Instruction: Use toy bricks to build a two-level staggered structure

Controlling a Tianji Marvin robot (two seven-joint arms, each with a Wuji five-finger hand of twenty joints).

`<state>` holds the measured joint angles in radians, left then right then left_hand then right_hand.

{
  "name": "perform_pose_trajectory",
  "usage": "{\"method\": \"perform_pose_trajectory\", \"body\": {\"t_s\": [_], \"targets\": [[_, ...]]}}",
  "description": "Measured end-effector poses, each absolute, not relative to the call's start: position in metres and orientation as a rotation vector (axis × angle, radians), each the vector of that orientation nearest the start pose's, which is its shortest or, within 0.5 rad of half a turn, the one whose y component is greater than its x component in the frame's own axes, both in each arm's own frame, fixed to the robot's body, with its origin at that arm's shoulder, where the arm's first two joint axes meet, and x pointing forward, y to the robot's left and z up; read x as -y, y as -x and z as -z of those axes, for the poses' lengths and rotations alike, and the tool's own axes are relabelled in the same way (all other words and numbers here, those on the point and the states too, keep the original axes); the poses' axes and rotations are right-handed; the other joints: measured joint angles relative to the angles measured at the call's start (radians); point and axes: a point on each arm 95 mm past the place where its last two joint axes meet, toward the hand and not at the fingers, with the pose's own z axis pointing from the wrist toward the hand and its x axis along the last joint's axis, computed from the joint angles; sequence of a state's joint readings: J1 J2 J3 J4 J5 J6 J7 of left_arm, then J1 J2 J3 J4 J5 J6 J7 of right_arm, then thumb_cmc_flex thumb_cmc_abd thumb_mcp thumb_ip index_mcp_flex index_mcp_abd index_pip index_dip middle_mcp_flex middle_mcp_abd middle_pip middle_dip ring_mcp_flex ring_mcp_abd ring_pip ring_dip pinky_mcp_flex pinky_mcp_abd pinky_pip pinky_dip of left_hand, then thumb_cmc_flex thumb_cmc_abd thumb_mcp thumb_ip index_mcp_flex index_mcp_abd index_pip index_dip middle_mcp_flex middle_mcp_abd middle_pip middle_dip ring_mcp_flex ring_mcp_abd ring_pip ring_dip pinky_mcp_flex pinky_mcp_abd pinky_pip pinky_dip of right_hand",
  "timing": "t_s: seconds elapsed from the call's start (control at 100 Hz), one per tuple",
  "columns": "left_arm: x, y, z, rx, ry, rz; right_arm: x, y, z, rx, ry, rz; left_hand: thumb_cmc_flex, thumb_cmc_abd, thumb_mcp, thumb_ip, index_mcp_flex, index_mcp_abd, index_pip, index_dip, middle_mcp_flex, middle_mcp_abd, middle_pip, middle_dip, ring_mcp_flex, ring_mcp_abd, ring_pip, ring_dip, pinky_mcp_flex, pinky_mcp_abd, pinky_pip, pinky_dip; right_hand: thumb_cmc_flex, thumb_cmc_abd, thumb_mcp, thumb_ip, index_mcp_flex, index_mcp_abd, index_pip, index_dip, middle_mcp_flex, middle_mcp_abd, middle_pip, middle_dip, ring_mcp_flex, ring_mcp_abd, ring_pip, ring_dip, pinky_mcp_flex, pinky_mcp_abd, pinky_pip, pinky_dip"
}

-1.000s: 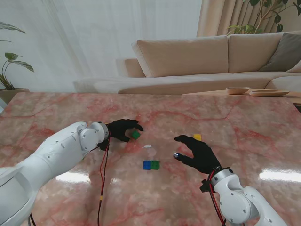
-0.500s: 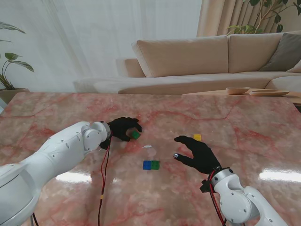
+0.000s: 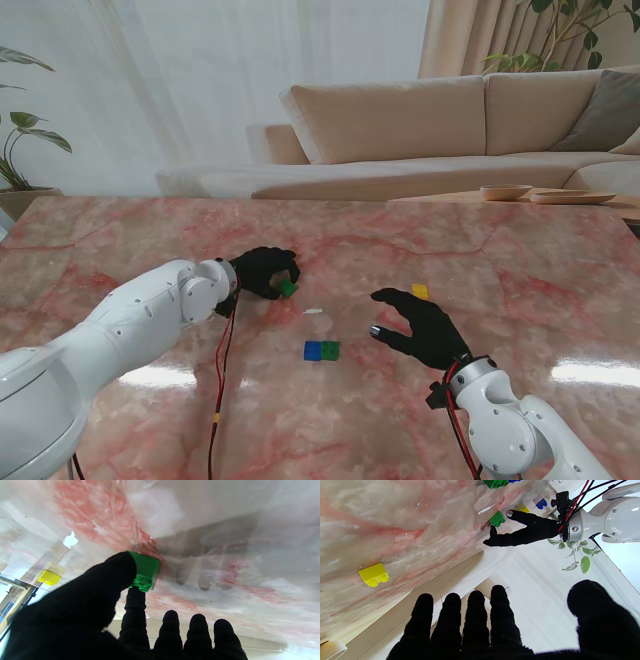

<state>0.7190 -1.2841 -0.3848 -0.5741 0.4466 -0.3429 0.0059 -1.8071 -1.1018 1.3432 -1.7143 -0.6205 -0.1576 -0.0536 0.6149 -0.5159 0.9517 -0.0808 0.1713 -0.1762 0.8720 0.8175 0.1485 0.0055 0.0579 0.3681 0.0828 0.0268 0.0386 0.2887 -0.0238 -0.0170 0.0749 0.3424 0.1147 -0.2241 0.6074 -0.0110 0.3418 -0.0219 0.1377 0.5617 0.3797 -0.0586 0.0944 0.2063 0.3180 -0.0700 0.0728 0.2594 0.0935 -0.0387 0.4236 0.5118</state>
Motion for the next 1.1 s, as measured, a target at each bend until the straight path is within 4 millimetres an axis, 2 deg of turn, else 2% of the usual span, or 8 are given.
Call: {"method": "perform_pose_trajectory", "body": {"t_s": [0.3,0.34,0.39,0.4,0.46,0.64,0.87,1.1], "targets": [[0.049,-0.549,0.377,-2.035,1.268,1.415,0.016,-0.340,0.341,1.685,2.057,2.364,0.016,0.000,0.002,0.000,0.001,0.000,0.000,-0.024,0.000,0.000,0.023,0.000,0.000,0.000,0.000,0.011,0.000,0.000,0.000,0.011,0.000,0.000,0.010,0.000,0.000,-0.010,0.000,0.000,0.000,0.000,0.000,0.000,0.000,0.000,0.000,0.000,0.000,0.000,0.000,0.000],[0.048,-0.549,0.377,-2.034,1.266,1.414,0.016,-0.340,0.341,1.685,2.057,2.364,0.016,0.020,0.001,0.000,0.032,-0.004,0.026,-0.015,0.000,0.000,0.026,0.000,0.000,0.000,0.000,0.014,0.000,0.000,0.000,0.012,0.000,0.000,0.010,0.000,0.000,-0.010,0.000,0.000,0.000,0.000,0.000,0.000,0.000,0.000,0.000,0.000,0.000,0.000,0.000,0.000],[0.048,-0.549,0.376,-2.030,1.265,1.414,0.016,-0.340,0.341,1.685,2.056,2.364,0.012,0.021,-0.041,-0.032,0.056,-0.013,0.039,-0.003,0.000,0.000,0.040,0.000,0.000,0.000,0.000,0.023,0.000,0.000,0.000,0.013,0.000,0.000,0.010,0.000,0.000,-0.011,0.000,0.000,0.000,0.000,0.000,0.000,0.000,0.000,0.000,0.000,0.000,0.000,0.000,0.000],[0.048,-0.549,0.376,-2.029,1.265,1.415,0.016,-0.340,0.341,1.685,2.056,2.364,0.032,0.017,-0.059,-0.049,0.065,-0.015,0.044,-0.001,0.000,0.000,0.048,0.000,0.000,0.000,0.000,0.027,0.000,0.000,0.000,0.013,0.000,0.000,0.010,0.000,0.000,-0.011,0.000,0.000,0.000,0.000,0.000,0.000,0.000,0.000,0.000,0.000,0.000,0.000,0.000,0.000],[0.048,-0.549,0.376,-2.021,1.261,1.420,0.016,-0.340,0.341,1.685,2.056,2.364,0.059,0.027,-0.118,-0.095,0.078,-0.025,0.059,-0.001,0.000,0.000,0.057,-0.002,0.000,0.000,0.000,0.038,0.000,0.000,0.001,0.024,0.000,0.000,0.010,0.000,0.000,-0.011,0.000,0.000,0.000,0.000,0.000,0.000,0.000,0.000,0.000,0.000,0.000,0.000,0.000,0.000],[0.049,-0.547,0.374,-1.981,1.258,1.458,0.016,-0.339,0.342,1.686,2.054,2.361,0.125,0.026,-0.262,-0.098,0.117,-0.025,0.072,-0.029,0.021,0.000,0.115,-0.014,0.000,0.000,0.000,0.070,0.000,-0.001,0.003,0.037,0.000,0.000,0.010,0.000,0.000,-0.011,0.000,0.000,0.000,0.000,0.000,0.000,-0.001,0.000,0.000,0.000,0.000,0.000,0.000,0.000],[0.056,-0.537,0.365,-1.945,1.226,1.489,0.015,-0.339,0.342,1.686,2.053,2.361,0.129,0.024,-0.283,-0.099,0.134,-0.025,0.072,-0.052,0.021,0.000,0.126,-0.023,0.000,0.000,0.000,0.086,0.000,-0.001,0.003,0.049,0.000,0.000,0.010,0.000,0.000,-0.012,0.000,0.000,-0.002,0.000,0.000,0.000,-0.001,0.000,0.000,0.000,0.000,0.000,0.000,0.000],[0.061,-0.512,0.354,-1.972,1.221,1.435,0.013,-0.338,0.344,1.682,2.049,2.365,0.139,0.023,-0.295,-0.100,0.154,-0.002,0.070,-0.082,0.032,0.000,0.182,-0.036,0.000,0.000,0.000,0.106,-0.006,-0.001,0.013,0.063,0.000,0.000,0.010,0.000,0.000,-0.012,0.000,0.000,-0.002,0.000,0.000,0.000,-0.001,0.000,0.000,0.000,-0.001,0.000,0.000,0.000]]}}
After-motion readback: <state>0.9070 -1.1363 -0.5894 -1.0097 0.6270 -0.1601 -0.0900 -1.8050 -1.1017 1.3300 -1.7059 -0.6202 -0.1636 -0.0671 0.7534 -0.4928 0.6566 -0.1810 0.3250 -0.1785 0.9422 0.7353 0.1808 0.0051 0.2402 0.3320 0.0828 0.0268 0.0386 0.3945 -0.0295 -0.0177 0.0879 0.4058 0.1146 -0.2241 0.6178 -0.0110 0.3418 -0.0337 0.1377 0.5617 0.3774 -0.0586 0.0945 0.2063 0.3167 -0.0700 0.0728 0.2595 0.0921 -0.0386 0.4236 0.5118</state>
